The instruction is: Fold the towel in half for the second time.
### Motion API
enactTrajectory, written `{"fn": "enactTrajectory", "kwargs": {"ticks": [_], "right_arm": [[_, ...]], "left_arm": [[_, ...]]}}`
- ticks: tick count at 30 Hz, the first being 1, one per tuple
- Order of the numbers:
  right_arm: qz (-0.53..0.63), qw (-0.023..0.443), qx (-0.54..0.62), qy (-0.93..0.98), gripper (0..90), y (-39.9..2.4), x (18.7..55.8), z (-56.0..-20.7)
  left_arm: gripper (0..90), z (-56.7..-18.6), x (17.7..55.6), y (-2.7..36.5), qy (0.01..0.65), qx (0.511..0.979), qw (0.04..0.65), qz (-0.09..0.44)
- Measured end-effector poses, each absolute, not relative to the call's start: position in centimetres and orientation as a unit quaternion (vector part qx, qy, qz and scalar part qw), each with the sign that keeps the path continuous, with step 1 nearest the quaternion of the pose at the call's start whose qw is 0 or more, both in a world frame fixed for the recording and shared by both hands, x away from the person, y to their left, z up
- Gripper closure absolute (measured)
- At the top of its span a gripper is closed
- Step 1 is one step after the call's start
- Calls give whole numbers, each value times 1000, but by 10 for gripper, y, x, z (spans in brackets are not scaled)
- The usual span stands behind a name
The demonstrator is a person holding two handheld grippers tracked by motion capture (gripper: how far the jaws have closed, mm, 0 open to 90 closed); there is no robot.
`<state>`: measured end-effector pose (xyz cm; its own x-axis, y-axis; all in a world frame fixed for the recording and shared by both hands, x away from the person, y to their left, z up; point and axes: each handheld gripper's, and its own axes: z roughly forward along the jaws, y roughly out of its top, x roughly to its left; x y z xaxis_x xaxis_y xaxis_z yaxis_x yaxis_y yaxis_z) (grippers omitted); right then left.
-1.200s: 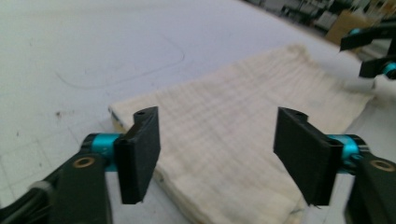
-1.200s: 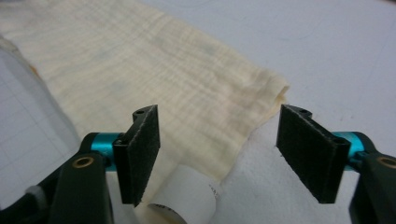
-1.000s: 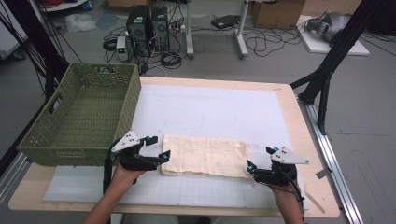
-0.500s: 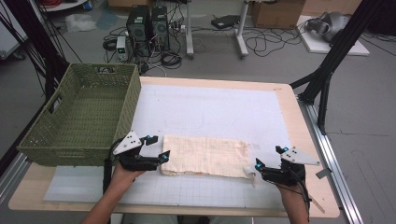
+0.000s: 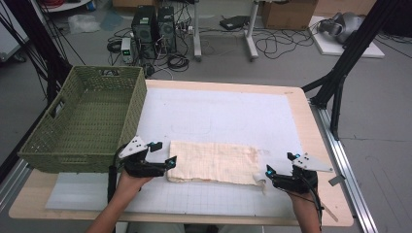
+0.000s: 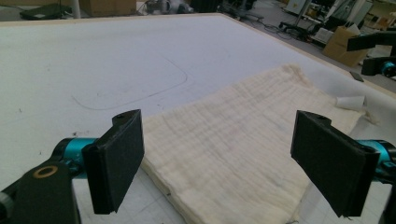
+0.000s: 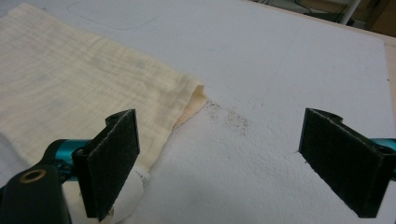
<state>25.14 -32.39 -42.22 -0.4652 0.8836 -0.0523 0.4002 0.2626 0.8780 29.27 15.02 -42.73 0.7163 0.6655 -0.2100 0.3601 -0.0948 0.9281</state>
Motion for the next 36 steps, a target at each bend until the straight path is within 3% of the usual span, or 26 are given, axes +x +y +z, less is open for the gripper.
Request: {"fn": "enactTrajectory", "kwargs": {"ticks": [14,18,24,36], "right_arm": [[428,282,433,741,117,-325,251,-424],[441,277,435,734,117,-326,249,-421],[446,278,431,734,117,-325,250,-420],[438,273,425,743,117,-320,251,-422]], "left_arm": [[179,-425,299,151,364,737,553,135],[190,-414,310,154,379,718,573,112],[211,-398,333,144,380,727,557,132],[340,-414,367,128,384,770,488,148]]}}
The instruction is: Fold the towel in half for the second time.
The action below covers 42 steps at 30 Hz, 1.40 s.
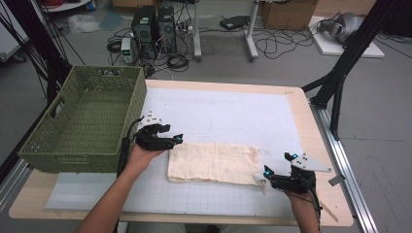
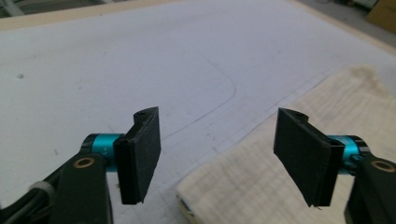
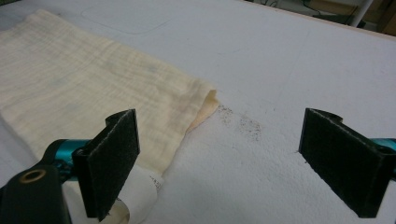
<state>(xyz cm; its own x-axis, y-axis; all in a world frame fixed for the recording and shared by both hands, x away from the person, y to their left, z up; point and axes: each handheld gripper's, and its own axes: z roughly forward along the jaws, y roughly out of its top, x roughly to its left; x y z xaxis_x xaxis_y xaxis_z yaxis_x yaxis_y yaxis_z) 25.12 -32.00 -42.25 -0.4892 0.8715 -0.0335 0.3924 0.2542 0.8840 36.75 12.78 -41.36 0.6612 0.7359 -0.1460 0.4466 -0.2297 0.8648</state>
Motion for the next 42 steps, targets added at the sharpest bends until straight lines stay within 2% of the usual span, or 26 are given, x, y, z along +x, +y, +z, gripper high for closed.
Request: {"fn": "enactTrajectory", "kwargs": {"ticks": [10,18,29,32,34,36,42], "right_arm": [[438,273,425,744,117,-322,252,-424],[436,269,427,745,117,-321,252,-424],[439,266,428,744,117,-321,253,-424],[439,266,426,745,117,-320,253,-425],[439,265,426,745,117,-319,255,-425],[434,265,428,747,117,-317,257,-425],[418,238,445,755,119,-308,281,-422]], "left_arm": [[370,-428,376,122,393,784,463,133],[416,-439,378,116,393,815,411,115],[564,-445,375,118,371,827,402,127],[649,-446,374,119,368,828,402,135],[781,-446,371,120,358,829,408,133],[825,-446,369,119,358,827,413,135],[848,-448,365,125,369,811,436,129]]}}
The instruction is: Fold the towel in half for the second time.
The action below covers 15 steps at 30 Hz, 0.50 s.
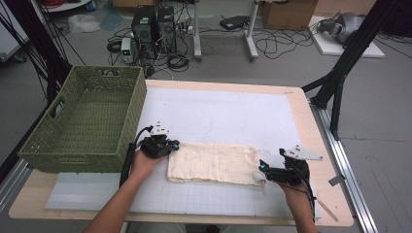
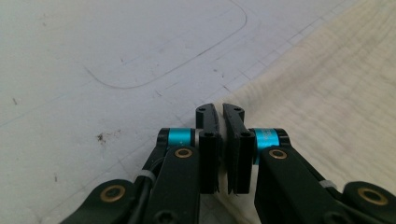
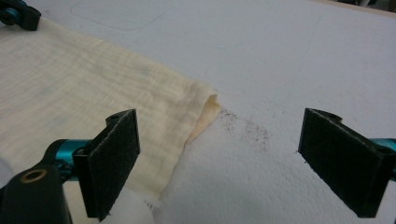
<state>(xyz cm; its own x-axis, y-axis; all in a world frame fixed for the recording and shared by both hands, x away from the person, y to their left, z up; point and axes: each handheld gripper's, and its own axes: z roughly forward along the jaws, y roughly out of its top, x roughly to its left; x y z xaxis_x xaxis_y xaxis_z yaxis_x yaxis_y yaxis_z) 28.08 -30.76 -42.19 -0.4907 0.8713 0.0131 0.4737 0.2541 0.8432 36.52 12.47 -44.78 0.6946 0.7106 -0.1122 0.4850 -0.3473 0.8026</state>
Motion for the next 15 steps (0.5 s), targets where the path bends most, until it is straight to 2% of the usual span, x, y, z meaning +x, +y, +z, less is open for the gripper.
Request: {"fn": "enactTrajectory", "kwargs": {"ticks": [8,10,15], "right_arm": [[370,184,451,791,118,-290,330,-431],[369,175,440,799,221,-288,337,-432],[361,168,419,816,387,-283,351,-435]], "left_arm": [[847,-445,365,127,380,797,454,124],[847,-445,365,127,381,796,455,124],[848,-446,365,127,382,793,458,121]]}}
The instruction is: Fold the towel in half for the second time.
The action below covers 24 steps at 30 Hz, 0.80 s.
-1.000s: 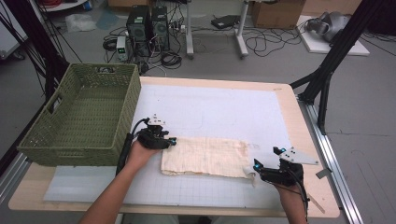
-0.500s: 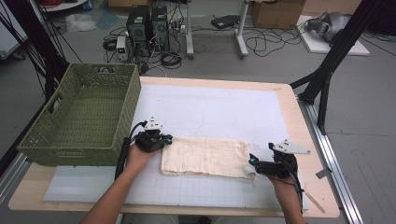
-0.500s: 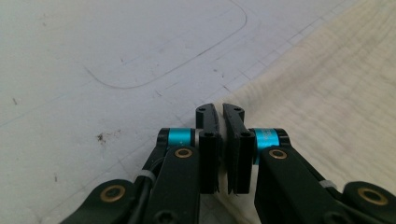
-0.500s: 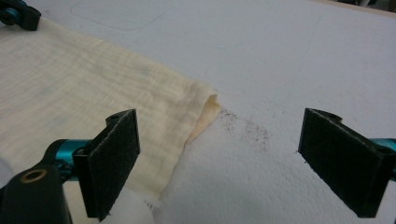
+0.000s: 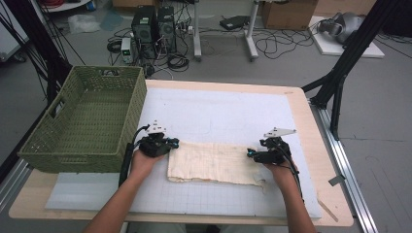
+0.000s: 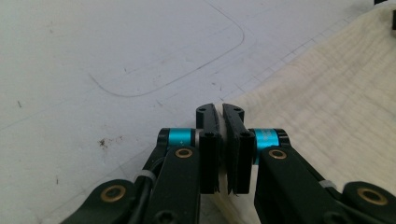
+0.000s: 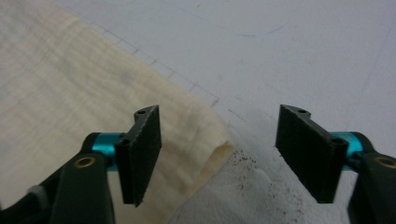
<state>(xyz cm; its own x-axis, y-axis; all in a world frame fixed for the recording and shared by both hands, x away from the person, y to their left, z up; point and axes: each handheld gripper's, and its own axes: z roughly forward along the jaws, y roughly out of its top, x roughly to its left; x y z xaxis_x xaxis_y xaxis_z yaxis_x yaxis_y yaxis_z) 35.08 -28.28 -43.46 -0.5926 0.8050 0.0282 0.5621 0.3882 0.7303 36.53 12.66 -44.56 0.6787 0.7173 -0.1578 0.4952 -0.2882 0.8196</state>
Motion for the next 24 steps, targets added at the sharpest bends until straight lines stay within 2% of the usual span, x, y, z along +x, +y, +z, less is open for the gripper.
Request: {"fn": "enactTrajectory", "kwargs": {"ticks": [1,3,6,7,11,15,20,24], "right_arm": [[360,166,411,821,437,-282,353,-436],[350,152,399,834,619,-280,355,-439],[338,163,371,850,803,-277,354,-438],[331,172,362,854,824,-274,352,-437],[332,181,362,852,843,-275,352,-437],[345,211,371,836,850,-276,350,-432],[358,246,354,828,851,-276,341,-426],[368,252,348,824,851,-278,332,-428]], "left_arm": [[848,-446,365,127,382,794,457,121],[849,-446,365,127,382,794,457,120],[851,-446,366,128,381,796,456,117],[852,-447,366,128,381,797,454,118],[856,-444,365,128,382,789,464,129],[856,-438,362,128,381,777,480,143],[855,-433,354,128,360,776,493,159],[847,-431,342,128,340,777,503,165]]}}
